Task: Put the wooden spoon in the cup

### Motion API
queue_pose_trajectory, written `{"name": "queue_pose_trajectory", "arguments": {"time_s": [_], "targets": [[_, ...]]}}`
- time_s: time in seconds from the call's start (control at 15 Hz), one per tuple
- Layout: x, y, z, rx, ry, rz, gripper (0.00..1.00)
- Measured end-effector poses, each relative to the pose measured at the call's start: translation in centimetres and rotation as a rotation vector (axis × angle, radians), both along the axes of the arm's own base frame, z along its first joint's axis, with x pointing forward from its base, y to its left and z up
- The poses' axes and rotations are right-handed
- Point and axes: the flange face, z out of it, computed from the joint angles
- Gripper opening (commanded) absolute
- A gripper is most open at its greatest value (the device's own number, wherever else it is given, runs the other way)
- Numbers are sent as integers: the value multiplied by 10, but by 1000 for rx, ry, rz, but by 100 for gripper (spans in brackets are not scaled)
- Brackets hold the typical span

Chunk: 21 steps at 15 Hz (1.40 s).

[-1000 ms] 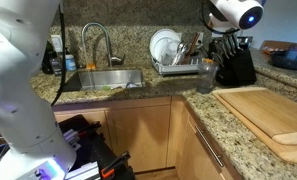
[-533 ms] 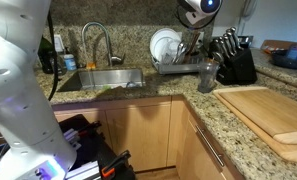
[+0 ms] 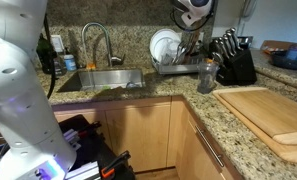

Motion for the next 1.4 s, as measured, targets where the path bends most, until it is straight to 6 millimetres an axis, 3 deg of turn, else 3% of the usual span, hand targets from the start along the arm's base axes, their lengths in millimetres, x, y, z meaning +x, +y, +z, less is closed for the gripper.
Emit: {"name": "queue_pose_trajectory", "arguments": {"time_s": [0.07,0.13,0.33,0.4,0.67,0.8,0.93,1.13,1.2,1.4], "targets": [[-8,9,1,-25,45,-30,6],[-16,20,5,-55,86,-57,25],[-36,47,19,-112,140,-100,25],[-39,49,21,-115,141,-99,6],[-43,44,20,-146,139,-137,6],[-56,43,28,-199,125,-234,6],[-77,51,50,-255,113,-349,6],[-119,73,101,-329,83,-505,6],[-126,71,117,-335,51,-510,25],[-137,47,144,-340,-1,-535,25]]}}
